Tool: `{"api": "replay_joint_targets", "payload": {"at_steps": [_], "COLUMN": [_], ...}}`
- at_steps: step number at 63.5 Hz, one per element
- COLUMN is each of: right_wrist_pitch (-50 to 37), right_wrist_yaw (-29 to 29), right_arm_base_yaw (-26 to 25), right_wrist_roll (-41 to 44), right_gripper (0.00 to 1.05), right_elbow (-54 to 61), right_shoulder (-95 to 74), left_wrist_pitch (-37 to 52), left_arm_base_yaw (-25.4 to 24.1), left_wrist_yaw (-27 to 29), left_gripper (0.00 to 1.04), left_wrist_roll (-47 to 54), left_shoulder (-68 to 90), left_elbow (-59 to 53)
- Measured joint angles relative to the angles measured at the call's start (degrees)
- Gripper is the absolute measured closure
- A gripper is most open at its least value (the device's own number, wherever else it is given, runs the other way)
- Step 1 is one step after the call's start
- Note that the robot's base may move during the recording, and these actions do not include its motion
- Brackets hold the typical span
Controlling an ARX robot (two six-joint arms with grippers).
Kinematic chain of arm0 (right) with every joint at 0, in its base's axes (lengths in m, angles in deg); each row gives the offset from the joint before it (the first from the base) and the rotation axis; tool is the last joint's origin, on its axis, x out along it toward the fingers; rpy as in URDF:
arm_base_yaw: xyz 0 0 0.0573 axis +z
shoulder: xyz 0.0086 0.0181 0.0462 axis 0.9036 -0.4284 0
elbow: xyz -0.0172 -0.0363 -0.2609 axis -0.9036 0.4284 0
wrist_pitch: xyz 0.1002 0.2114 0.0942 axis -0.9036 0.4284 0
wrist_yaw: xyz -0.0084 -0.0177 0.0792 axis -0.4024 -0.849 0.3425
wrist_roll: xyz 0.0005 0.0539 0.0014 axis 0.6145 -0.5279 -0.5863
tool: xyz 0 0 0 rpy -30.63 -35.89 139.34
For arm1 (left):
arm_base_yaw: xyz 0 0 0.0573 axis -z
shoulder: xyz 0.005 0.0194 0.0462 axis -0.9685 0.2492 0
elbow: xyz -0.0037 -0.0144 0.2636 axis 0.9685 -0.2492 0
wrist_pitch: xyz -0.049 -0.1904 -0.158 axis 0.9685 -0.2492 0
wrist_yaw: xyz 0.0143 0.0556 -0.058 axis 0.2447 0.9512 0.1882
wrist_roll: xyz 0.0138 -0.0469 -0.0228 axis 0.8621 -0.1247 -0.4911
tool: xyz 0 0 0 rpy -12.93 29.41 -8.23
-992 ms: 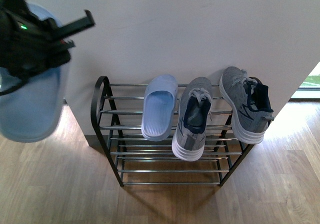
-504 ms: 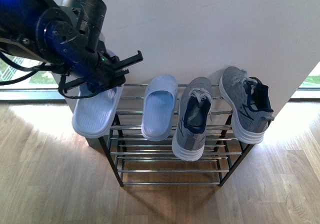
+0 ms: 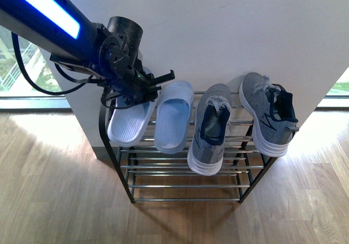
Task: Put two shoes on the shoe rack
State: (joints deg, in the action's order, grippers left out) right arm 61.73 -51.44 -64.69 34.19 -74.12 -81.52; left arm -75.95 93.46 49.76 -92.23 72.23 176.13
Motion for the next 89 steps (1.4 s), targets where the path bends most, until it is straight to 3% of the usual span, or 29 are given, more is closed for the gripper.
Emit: {"api": "replay_joint_targets", "payload": {"at_steps": [4,5,6,23,38,64,89], "right_wrist_pitch": [0.0,0.0,0.0,0.0,0.0,0.0,0.0], "right_wrist_yaw": [0.0,0.0,0.0,0.0,0.0,0.0,0.0], "right_arm_base_yaw": [0.0,0.0,0.0,0.0,0.0,0.0,0.0], "right_wrist_roll": [0.0,0.0,0.0,0.0,0.0,0.0,0.0], "right_gripper": [0.09,0.09,0.09,0.09,0.09,0.09,0.09], "right_elbow": [0.0,0.0,0.0,0.0,0.0,0.0,0.0], "right_shoulder": [0.0,0.0,0.0,0.0,0.0,0.0,0.0], "left_wrist_pitch": [-1.1,0.9,1.2,5.7,8.0,19.5,14.3], "left_arm_base_yaw": [0.2,1.0,1.0,2.2,0.0,-1.5,0.3], "left_wrist_yaw": [-0.6,4.6,4.8,10.3,15.7,31.7,45.0], "left_gripper": [1.03,0.11,0.09,0.09,0.09,0.09,0.09], "left_wrist_roll": [0.3,-3.2,-3.2,-4.2,-6.2,-1.9,-1.4], "left_shoulder": [1.5,1.7,1.4,-11.0,-19.8,-51.0,-80.0], "left_elbow": [2.6,-1.0,-1.5,-12.9,-23.5,-51.6,-70.8]}}
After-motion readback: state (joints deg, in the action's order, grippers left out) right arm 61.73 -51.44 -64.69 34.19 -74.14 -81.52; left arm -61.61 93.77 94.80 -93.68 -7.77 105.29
